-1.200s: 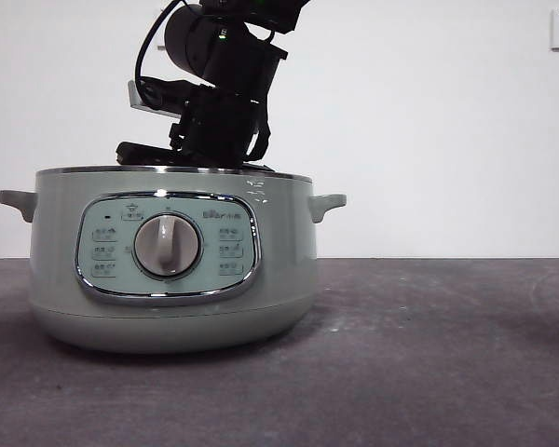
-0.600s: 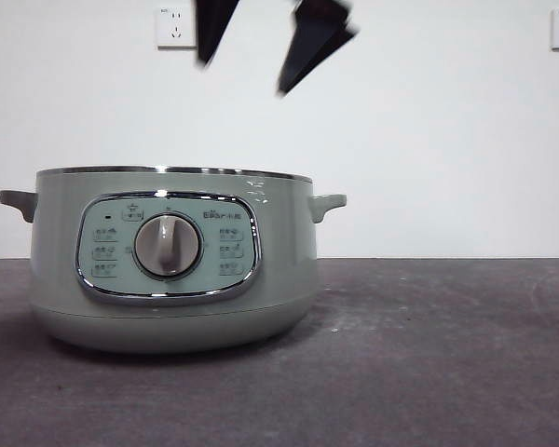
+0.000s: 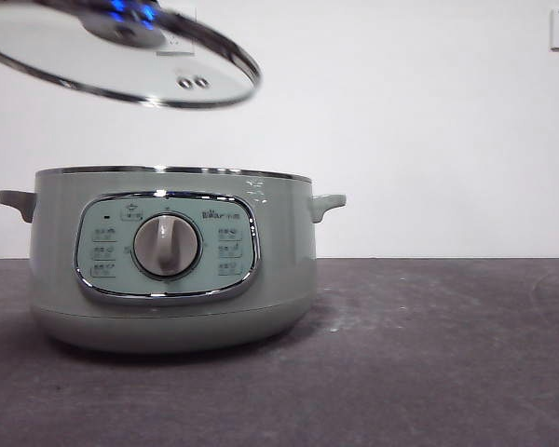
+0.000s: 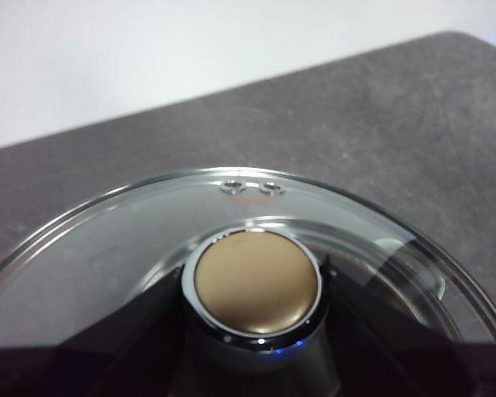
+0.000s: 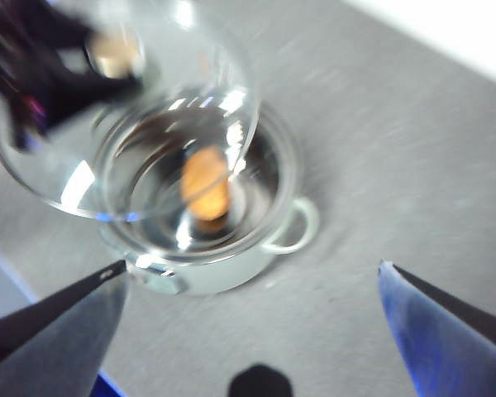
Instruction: Pick up the potato,open the lid,put the potato in the pot,close the lid
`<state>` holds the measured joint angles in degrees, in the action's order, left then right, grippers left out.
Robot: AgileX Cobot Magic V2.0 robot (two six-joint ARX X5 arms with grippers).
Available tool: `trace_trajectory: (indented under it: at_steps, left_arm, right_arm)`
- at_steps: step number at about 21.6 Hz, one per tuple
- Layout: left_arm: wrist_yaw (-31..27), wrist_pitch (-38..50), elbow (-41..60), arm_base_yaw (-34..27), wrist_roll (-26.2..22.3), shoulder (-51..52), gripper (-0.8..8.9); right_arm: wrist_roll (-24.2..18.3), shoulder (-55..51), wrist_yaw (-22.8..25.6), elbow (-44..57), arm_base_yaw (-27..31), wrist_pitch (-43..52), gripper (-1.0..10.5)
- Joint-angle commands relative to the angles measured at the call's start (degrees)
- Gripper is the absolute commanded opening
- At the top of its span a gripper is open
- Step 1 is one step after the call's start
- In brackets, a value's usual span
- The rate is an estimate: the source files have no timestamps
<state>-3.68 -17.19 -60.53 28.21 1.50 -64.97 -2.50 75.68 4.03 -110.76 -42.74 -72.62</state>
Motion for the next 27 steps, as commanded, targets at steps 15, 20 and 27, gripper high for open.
trace_trajectory:
  at_steps: [15,20,27]
  left_arm:
    - [0.90,6.69,-0.70,2.60,2.16,-12.55,-0.09]
    - [0.90,3.15,-0.70,2.58,2.58,-12.55,-0.09]
    - [0.90,0.48,-0.70,2.58,2.56,-13.75,-0.08]
  right_arm:
    - [5.03,-8.61,8.55,0.00,-0.04,-4.37,5.0]
    - [5.03,-8.61,8.55,0.00,-0.04,-4.37,5.0]
    - [5.03,-8.61,8.52,0.00,-0.04,-4.37,5.0]
